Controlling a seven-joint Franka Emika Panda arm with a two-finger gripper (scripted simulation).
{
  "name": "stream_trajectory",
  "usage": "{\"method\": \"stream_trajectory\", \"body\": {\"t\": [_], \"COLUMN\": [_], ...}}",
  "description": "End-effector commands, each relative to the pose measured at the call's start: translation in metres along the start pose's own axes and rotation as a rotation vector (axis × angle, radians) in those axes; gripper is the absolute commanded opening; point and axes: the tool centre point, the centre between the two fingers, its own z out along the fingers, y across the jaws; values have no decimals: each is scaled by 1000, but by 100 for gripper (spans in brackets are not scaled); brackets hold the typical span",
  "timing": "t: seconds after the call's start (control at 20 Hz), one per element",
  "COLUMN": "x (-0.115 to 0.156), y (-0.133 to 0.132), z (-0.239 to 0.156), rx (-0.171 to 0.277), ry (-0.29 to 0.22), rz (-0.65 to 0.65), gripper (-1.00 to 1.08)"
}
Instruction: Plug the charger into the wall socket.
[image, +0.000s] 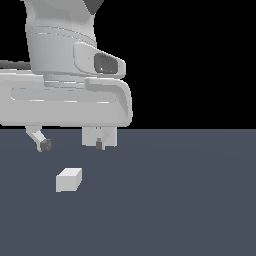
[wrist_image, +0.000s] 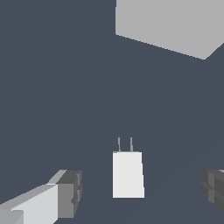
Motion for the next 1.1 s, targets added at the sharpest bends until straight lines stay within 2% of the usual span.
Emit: {"method": "stream_trajectory", "body": {"t": [0.0,0.55,1.05], "x": [-3,-6,-17], "y": [-2,-4,-4], "z": [3,11,47], "rx": [-1,-2,-2], "ry": [10,15,16], "rz": [-4,-8,-8], "gripper": [100,100,100]}}
